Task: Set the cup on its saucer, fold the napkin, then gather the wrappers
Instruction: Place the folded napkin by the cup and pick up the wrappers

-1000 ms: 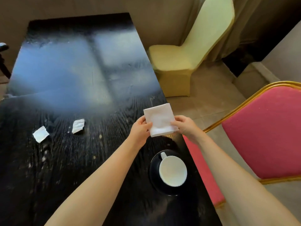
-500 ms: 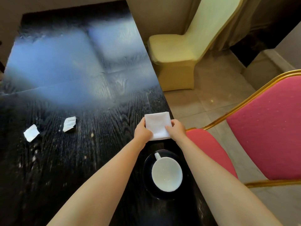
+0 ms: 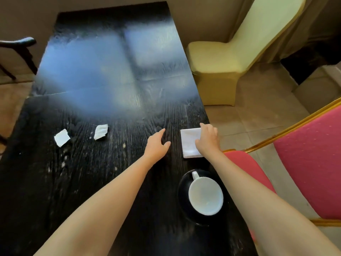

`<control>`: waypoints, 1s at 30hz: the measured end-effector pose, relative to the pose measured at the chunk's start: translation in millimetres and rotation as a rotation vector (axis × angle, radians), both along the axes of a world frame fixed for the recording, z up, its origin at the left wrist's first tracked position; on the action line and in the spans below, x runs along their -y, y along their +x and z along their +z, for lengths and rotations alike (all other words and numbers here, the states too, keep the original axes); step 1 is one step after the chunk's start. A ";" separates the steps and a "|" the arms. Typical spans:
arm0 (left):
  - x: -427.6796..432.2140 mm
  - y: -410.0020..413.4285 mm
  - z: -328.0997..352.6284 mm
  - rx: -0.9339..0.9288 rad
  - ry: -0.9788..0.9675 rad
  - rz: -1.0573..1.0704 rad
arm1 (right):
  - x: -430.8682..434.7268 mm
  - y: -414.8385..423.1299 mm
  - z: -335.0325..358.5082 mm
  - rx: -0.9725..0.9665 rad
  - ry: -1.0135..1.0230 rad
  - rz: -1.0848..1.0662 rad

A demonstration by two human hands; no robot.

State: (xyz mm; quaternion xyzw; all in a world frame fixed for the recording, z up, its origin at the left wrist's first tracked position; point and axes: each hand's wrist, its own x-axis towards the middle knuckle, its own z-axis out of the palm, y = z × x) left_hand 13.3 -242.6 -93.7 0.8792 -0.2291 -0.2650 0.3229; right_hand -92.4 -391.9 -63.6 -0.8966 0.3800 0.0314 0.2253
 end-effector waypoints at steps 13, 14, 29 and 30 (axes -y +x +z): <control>-275.5 79.1 -35.0 0.371 0.426 0.126 | -153.3 121.1 -12.6 -0.188 0.114 0.567; -287.8 84.3 -38.2 0.379 0.443 0.128 | -167.0 128.4 -17.4 -0.205 0.088 0.597; -329.3 108.5 -79.2 0.473 0.489 0.125 | -247.3 227.0 -54.7 -0.029 -0.319 0.681; -330.0 108.3 -79.4 0.474 0.484 0.124 | -248.1 232.2 -54.7 -0.032 -0.338 0.671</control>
